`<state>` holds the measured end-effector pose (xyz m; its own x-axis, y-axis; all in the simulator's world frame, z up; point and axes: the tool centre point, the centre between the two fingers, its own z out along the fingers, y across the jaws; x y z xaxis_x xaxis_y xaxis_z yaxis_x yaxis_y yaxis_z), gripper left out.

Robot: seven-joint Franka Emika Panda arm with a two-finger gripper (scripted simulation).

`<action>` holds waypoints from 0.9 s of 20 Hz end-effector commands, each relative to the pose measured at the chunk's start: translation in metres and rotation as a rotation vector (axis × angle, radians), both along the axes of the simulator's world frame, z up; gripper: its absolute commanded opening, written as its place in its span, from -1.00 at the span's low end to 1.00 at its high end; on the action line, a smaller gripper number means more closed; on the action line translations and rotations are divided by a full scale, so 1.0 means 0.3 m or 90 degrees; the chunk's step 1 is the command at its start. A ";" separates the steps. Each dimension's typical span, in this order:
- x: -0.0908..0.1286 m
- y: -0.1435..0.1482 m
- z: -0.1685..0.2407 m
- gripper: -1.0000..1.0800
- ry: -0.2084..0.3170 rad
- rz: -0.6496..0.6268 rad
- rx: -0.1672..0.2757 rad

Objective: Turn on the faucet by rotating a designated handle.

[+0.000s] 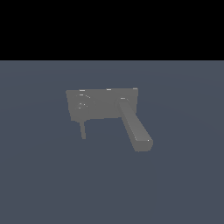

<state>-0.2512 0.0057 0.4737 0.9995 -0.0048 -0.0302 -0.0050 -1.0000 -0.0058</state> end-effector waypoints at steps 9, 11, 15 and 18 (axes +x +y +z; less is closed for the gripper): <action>0.106 0.098 -0.517 0.19 0.128 -0.041 -0.028; 0.149 0.062 -0.612 0.45 0.138 -0.113 -0.009; 0.178 0.168 -0.702 -0.44 0.144 -0.107 -0.001; 0.276 0.152 -0.795 0.44 0.127 -0.160 -0.012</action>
